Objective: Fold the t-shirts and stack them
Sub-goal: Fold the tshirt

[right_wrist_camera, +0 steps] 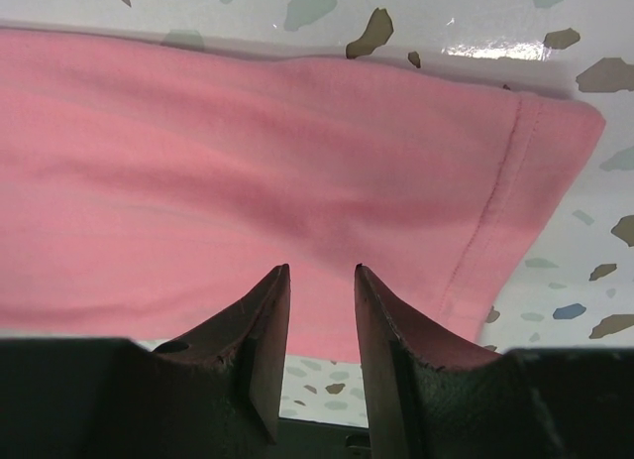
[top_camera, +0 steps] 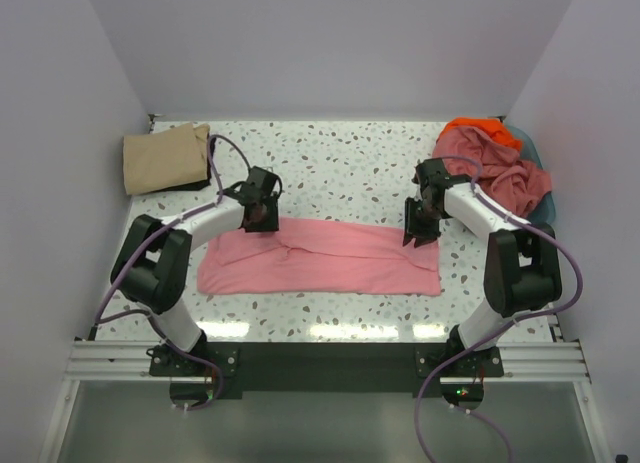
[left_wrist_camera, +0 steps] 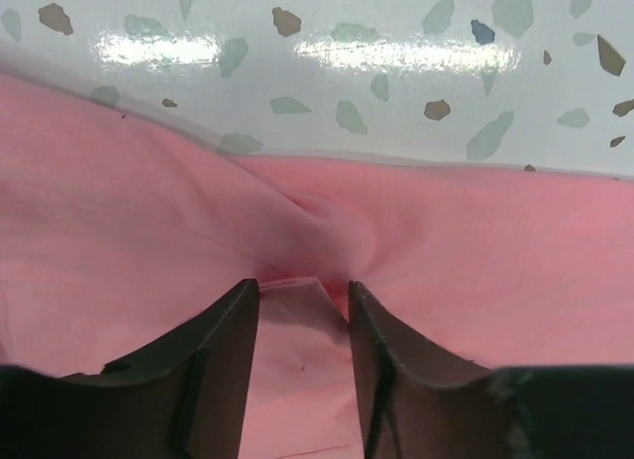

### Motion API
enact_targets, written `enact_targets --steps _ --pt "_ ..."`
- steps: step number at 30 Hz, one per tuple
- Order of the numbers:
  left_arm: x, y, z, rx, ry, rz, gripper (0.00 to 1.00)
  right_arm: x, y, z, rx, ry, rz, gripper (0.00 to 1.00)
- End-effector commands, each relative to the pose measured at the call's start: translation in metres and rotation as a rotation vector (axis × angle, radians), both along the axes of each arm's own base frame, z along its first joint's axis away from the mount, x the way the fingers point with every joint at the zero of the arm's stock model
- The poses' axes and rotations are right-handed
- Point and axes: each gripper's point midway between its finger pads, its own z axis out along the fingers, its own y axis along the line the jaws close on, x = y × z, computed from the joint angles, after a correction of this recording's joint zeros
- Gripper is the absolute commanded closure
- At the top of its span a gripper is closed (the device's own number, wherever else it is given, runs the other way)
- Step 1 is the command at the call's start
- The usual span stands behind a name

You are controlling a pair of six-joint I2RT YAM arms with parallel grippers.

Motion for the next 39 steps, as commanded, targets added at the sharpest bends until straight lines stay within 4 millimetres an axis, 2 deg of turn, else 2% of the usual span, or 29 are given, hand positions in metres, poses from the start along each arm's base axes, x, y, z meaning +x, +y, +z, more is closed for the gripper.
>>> enact_targets --steps 1,3,4,7,9,13,17,22,29,31,33,35,36,39 --pt "0.001 0.000 0.003 0.023 0.002 0.005 0.56 0.004 0.005 0.005 0.027 -0.018 0.009 0.63" --pt "-0.001 0.001 0.003 0.027 0.002 0.002 0.64 0.005 0.005 0.006 0.025 -0.020 0.010 0.63" --pt "-0.003 0.001 0.003 0.032 0.003 0.002 0.74 0.005 0.005 0.005 0.027 -0.018 0.010 0.63" --pt "-0.009 0.004 0.009 0.036 -0.003 0.018 0.90 0.007 0.007 0.004 0.033 -0.018 0.012 0.63" --pt "-0.015 0.006 0.013 0.039 -0.006 0.026 0.94 0.006 0.008 0.003 0.040 -0.015 0.014 0.63" --pt "-0.031 0.006 0.017 0.024 0.009 0.051 0.97 0.006 0.008 -0.002 0.038 -0.002 0.018 0.63" --pt "-0.048 -0.002 0.026 0.000 0.007 0.046 0.97 0.006 0.009 -0.004 0.042 0.009 0.026 0.63" --pt "-0.071 -0.004 0.021 -0.007 0.053 0.054 0.96 0.005 0.008 -0.011 0.032 0.026 0.033 0.63" --pt "-0.098 -0.011 0.018 -0.004 0.097 0.023 0.86 0.007 0.009 -0.018 0.033 0.034 0.038 0.63" --pt "-0.103 -0.012 0.018 -0.003 0.107 0.018 0.77 0.007 0.009 -0.019 0.031 0.035 0.038 0.63" --pt "-0.106 -0.012 0.020 -0.003 0.103 0.010 0.61 0.006 0.008 -0.021 0.031 0.042 0.035 0.63" --pt "-0.109 -0.015 0.024 -0.008 0.097 -0.012 0.52 0.006 0.008 -0.021 0.031 0.040 0.036 0.63" --pt "-0.109 -0.016 0.027 -0.012 0.093 -0.022 0.42 0.005 0.008 -0.022 0.027 0.042 0.037 0.63" --pt "-0.104 -0.021 0.045 -0.025 0.052 -0.046 0.28 0.005 0.007 -0.022 0.025 0.045 0.034 0.63"
